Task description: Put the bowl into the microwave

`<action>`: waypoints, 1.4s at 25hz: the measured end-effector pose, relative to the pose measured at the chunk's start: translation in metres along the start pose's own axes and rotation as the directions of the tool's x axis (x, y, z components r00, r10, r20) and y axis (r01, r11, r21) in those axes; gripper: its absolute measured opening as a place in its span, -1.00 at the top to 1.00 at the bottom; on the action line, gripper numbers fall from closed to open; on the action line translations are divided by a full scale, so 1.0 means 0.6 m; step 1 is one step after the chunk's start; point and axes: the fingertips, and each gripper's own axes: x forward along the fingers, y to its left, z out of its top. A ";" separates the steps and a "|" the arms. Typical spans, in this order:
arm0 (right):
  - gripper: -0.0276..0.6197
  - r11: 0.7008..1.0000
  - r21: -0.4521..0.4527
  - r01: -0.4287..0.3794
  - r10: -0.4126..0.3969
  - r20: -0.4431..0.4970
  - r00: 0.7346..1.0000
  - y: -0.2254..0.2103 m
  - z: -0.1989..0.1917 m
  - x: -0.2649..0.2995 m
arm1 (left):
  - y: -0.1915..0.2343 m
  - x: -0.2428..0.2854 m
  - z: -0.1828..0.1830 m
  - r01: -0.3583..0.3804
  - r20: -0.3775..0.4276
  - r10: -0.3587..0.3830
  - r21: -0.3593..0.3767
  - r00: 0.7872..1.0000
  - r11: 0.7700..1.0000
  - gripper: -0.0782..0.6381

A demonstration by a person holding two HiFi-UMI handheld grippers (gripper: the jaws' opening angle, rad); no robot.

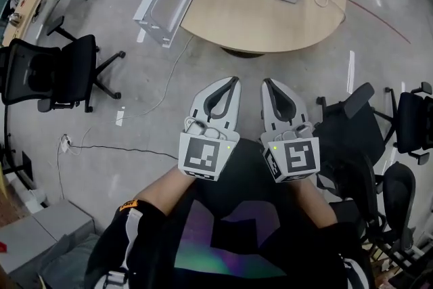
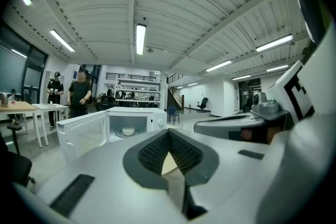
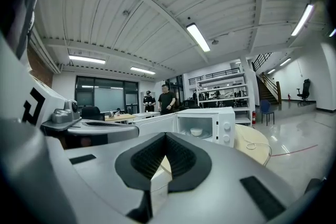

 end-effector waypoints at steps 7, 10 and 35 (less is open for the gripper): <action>0.86 0.997 -0.004 -0.074 0.074 -0.011 0.997 0.024 -0.026 -0.074 | -0.059 -0.075 -0.033 -0.083 -0.083 0.083 -0.007 0.993 0.996 0.66; 0.86 0.996 0.006 -0.092 0.092 -0.012 0.996 0.032 -0.037 -0.103 | -0.076 -0.107 -0.037 -0.116 -0.066 0.116 0.006 0.991 0.993 0.66; 0.87 0.990 -0.011 -0.142 0.141 -0.103 0.985 0.033 -0.120 -0.218 | -0.166 -0.164 -0.103 -0.187 -0.117 0.183 -0.028 0.976 0.982 0.66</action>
